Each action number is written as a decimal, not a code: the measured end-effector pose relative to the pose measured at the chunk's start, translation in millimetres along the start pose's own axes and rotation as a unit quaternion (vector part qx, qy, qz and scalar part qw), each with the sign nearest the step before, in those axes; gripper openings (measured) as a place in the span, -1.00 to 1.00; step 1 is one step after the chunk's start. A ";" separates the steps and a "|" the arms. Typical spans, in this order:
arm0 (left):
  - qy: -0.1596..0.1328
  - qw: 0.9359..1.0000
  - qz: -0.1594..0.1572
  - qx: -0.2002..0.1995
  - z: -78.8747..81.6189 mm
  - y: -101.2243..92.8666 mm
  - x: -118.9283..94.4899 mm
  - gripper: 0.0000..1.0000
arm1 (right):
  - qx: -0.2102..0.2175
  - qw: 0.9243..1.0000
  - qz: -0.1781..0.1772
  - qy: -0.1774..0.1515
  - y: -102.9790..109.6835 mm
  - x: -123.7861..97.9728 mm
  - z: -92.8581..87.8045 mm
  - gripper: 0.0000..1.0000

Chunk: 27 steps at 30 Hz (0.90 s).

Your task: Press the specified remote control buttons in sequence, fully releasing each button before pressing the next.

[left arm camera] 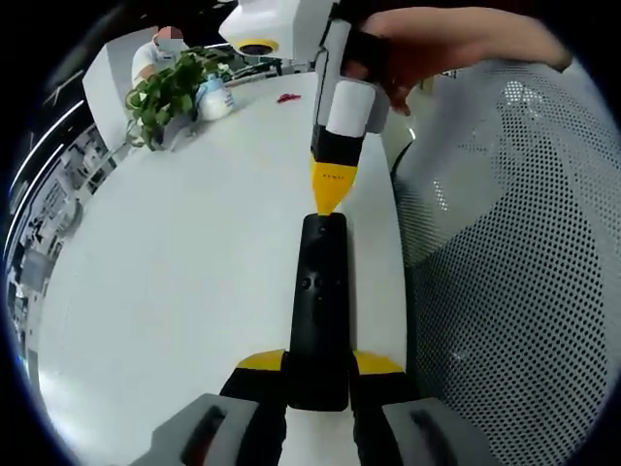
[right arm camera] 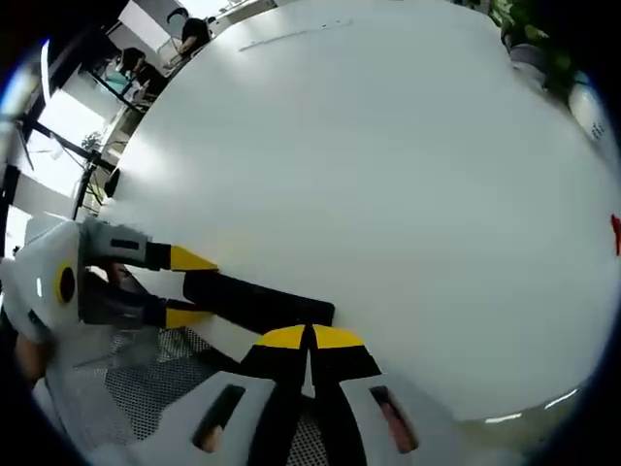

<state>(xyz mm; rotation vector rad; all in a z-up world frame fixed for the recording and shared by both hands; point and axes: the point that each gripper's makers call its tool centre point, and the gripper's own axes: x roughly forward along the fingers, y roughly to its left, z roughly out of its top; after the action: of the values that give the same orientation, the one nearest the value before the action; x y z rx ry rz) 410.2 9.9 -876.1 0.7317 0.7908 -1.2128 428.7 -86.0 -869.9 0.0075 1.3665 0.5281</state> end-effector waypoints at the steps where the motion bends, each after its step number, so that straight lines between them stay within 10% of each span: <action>1: 0.000 1.000 0.000 0.000 0.0 0.1 0.0 -0.51 | -0.002 1.000 -0.001 0.002 0.3 0.1 -0.6 -1.00; 27: -0.007 1.000 -0.005 -0.017 0.4 -0.1 0.9 -0.51 | -0.104 0.993 -0.061 0.017 -0.4 4.1 0.6 -1.00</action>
<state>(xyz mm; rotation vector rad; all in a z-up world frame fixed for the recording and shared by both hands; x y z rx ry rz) 410.2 9.1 -876.6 0.6924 0.8031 -1.2092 429.9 -84.7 -873.7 -0.2533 1.3298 0.5668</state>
